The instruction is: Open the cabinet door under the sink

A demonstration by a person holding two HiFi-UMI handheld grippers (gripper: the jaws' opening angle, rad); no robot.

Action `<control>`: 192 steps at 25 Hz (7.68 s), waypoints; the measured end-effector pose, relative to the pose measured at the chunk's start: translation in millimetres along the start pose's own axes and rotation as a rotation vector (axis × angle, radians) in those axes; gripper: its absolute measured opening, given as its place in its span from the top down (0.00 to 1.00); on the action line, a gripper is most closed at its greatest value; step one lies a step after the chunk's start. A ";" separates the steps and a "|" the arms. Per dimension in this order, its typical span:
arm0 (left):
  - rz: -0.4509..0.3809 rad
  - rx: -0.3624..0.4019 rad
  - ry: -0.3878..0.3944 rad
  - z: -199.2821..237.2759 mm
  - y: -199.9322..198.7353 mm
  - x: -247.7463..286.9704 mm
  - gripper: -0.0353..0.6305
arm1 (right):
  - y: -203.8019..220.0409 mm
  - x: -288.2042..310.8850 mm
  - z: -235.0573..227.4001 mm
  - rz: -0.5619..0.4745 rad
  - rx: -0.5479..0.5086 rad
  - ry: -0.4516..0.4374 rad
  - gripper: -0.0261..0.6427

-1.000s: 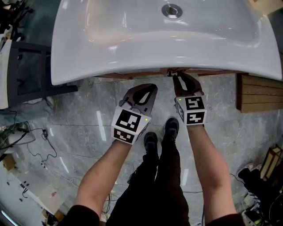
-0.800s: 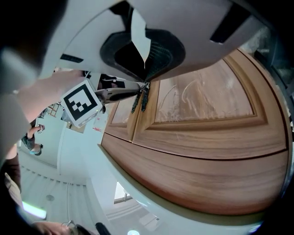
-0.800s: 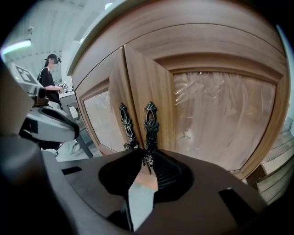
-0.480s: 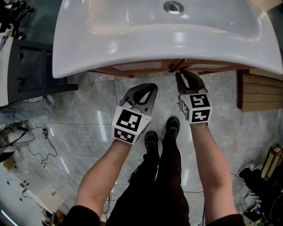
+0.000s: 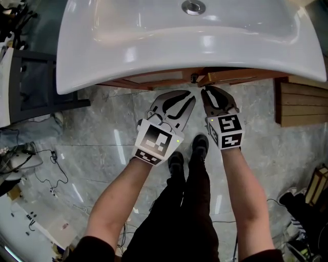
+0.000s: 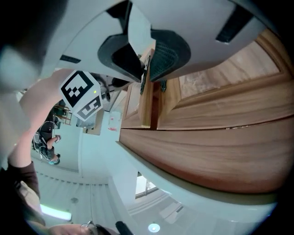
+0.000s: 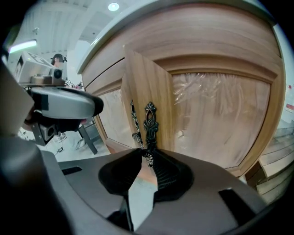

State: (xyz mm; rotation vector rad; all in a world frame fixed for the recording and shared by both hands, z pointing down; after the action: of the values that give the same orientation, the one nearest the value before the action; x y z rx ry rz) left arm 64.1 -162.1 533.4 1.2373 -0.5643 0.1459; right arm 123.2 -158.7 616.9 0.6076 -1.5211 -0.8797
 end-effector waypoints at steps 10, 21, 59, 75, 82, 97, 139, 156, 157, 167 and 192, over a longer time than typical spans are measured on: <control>-0.039 0.053 0.107 -13.8 -30.4 26.6 0.74 | 7.1 -10.3 4.2 -0.001 -0.040 -0.047 0.82; -0.068 0.086 0.153 -31.5 -47.0 44.3 0.76 | 15.1 -19.5 6.0 -0.003 -0.035 -0.063 0.82; 0.004 0.070 0.203 -119.1 -21.2 21.4 0.80 | 79.1 -135.6 2.6 0.040 0.098 -0.002 0.83; 0.057 0.051 0.248 -177.1 3.2 21.7 0.77 | 93.3 -173.7 -8.4 0.019 0.113 0.019 0.83; 0.057 0.077 0.312 -213.9 -1.3 27.0 0.75 | 114.2 -196.9 -13.6 0.037 0.121 0.036 0.83; 0.070 0.068 0.400 -265.7 5.1 53.8 0.73 | 176.4 -243.4 -13.9 0.102 0.195 0.067 0.83; 0.058 0.105 0.506 -280.8 -14.4 77.2 0.79 | 172.8 -234.9 7.4 0.085 0.241 0.081 0.85; -0.007 -0.043 0.215 -128.5 -1.5 16.4 0.81 | 114.8 -175.5 26.5 0.072 0.151 0.028 0.85; -0.007 -0.051 0.198 -116.4 1.8 11.4 0.81 | 108.5 -168.0 29.0 0.071 0.143 0.023 0.85; -0.006 -0.116 0.043 -29.2 15.2 -28.2 0.81 | 38.3 -114.3 36.0 0.001 0.129 -0.002 0.85; -0.033 -0.278 -0.261 26.0 40.3 63.1 0.73 | 43.2 -50.6 -44.3 0.036 0.057 -0.156 0.85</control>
State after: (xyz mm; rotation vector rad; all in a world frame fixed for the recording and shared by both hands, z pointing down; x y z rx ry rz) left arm 93.4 -184.6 603.6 0.9994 -0.7620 -0.1210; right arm 179.0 -101.7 622.1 0.5618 -1.6979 -0.8749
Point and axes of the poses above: the fingertips, and each gripper's own axes: x forward along the fingers, z to its left, y out of its underside, the point moved 1 cm from there along -x, backward along the fingers, and after that the axes turned 9 degrees about -x, right-handed, at the moved point
